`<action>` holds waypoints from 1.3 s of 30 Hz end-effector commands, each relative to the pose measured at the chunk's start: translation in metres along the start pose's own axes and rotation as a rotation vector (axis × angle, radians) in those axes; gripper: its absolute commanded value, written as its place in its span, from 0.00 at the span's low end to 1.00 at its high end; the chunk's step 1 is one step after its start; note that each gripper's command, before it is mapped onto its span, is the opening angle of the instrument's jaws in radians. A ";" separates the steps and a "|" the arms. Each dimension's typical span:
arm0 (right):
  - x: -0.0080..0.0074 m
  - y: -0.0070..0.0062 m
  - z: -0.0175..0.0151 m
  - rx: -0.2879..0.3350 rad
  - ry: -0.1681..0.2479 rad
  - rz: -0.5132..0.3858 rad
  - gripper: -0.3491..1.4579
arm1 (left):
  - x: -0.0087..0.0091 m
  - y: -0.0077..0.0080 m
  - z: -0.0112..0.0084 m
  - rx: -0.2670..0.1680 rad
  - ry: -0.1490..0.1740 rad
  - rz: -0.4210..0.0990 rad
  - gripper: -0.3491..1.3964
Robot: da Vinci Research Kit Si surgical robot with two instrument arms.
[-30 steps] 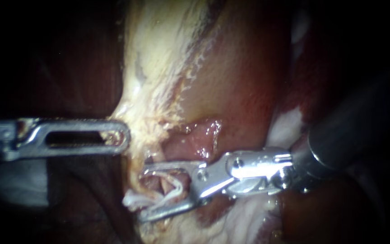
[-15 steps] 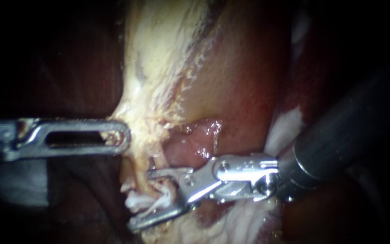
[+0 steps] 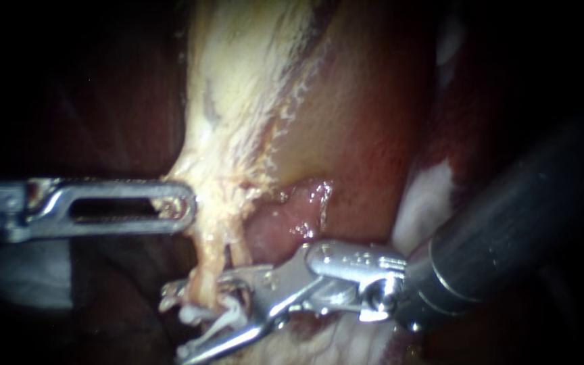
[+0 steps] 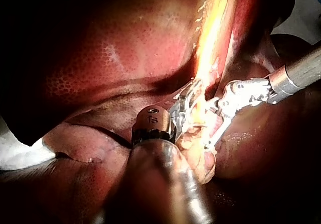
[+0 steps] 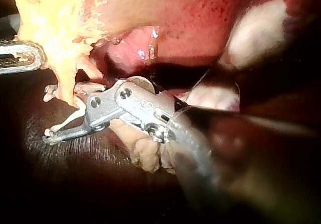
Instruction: Clipping third clip left tube
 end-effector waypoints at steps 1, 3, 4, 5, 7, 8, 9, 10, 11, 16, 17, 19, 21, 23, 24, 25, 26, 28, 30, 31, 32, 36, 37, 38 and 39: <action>0.0002 0.0001 -0.0001 0.000 0.009 0.000 0.52 | 0.0000 0.0000 0.0001 0.000 0.000 0.000 0.00; 0.0008 0.0003 -0.0004 -0.022 0.028 0.003 0.52 | 0.0000 0.0000 0.0001 0.002 0.002 0.000 0.00; 0.0010 0.0004 -0.0005 -0.031 0.033 0.005 0.52 | 0.0000 0.0000 0.0001 0.002 0.001 0.000 0.00; 0.0013 0.0004 -0.0007 -0.035 0.037 0.006 0.52 | 0.0001 0.0000 0.0001 0.001 0.001 0.000 0.00; 0.0021 0.0005 -0.0011 -0.050 0.053 0.011 0.52 | 0.0001 0.0000 0.0002 0.001 0.001 0.000 0.00; 0.0024 0.0005 -0.0013 -0.056 0.064 0.013 0.52 | 0.0001 0.0000 0.0002 0.001 0.001 0.000 0.00; 0.0027 0.0006 -0.0015 -0.063 0.071 0.015 0.52 | 0.0001 0.0000 0.0002 0.001 0.001 0.000 0.00; 0.0031 0.0006 -0.0018 -0.071 0.079 0.018 0.51 | 0.0001 0.0000 0.0003 0.001 0.000 0.000 0.00; 0.0034 0.0006 -0.0020 -0.074 0.087 0.020 0.51 | 0.0001 0.0000 0.0003 0.001 0.000 0.000 0.00; 0.0043 0.0005 -0.0031 -0.076 0.102 0.027 0.50 | 0.0001 -0.0001 0.0003 0.003 0.002 0.000 0.00; 0.0043 0.0005 -0.0032 -0.076 0.102 0.027 0.49 | 0.0001 -0.0001 0.0003 0.003 0.002 0.000 0.00; 0.0043 0.0005 -0.0032 -0.076 0.102 0.027 0.48 | 0.0001 -0.0001 0.0003 0.003 0.002 0.000 0.00; 0.0043 0.0005 -0.0032 -0.076 0.102 0.027 0.47 | 0.0001 -0.0001 0.0003 0.003 0.002 0.000 0.00; 0.0042 0.0004 -0.0034 -0.075 0.101 0.027 0.37 | 0.0001 -0.0001 0.0003 0.003 0.002 0.000 0.00; 0.0041 0.0004 -0.0036 -0.080 0.101 0.027 0.27 | 0.0001 -0.0001 0.0003 0.003 0.002 0.000 0.00; 0.0040 0.0002 -0.0038 -0.094 0.102 0.028 0.15 | 0.0001 -0.0001 0.0003 0.003 0.002 0.000 0.00; 0.0039 0.0001 -0.0043 -0.124 0.106 0.048 0.00 | 0.0001 -0.0001 0.0003 0.003 0.002 0.000 0.00; 0.0038 -0.0001 -0.0049 -0.145 0.112 0.080 0.00 | 0.0001 -0.0001 0.0004 0.003 0.002 0.000 0.00; 0.0039 0.0000 -0.0056 -0.175 0.119 0.087 0.00 | 0.0001 -0.0001 0.0004 0.003 0.002 0.000 0.00; 0.0039 0.0000 -0.0058 -0.174 0.116 0.088 0.00 | 0.0001 -0.0001 0.0004 0.003 0.002 0.000 0.00; 0.0038 0.0000 -0.0060 -0.178 0.107 0.090 0.00 | 0.0001 -0.0001 0.0004 0.003 0.002 0.000 0.00; 0.0035 0.0002 -0.0060 -0.177 0.083 0.098 0.00 | 0.0001 -0.0001 0.0004 0.003 0.002 0.000 0.00; 0.0034 0.0002 -0.0059 -0.171 0.084 0.103 0.00 | 0.0001 -0.0001 0.0004 0.003 0.002 0.000 0.00; 0.0033 0.0001 -0.0058 -0.171 0.083 0.102 0.00 | 0.0001 -0.0001 0.0004 0.003 0.002 0.000 0.00; 0.0033 0.0001 -0.0058 -0.171 0.084 0.108 0.00 | 0.0001 -0.0001 0.0004 0.003 0.002 0.000 0.00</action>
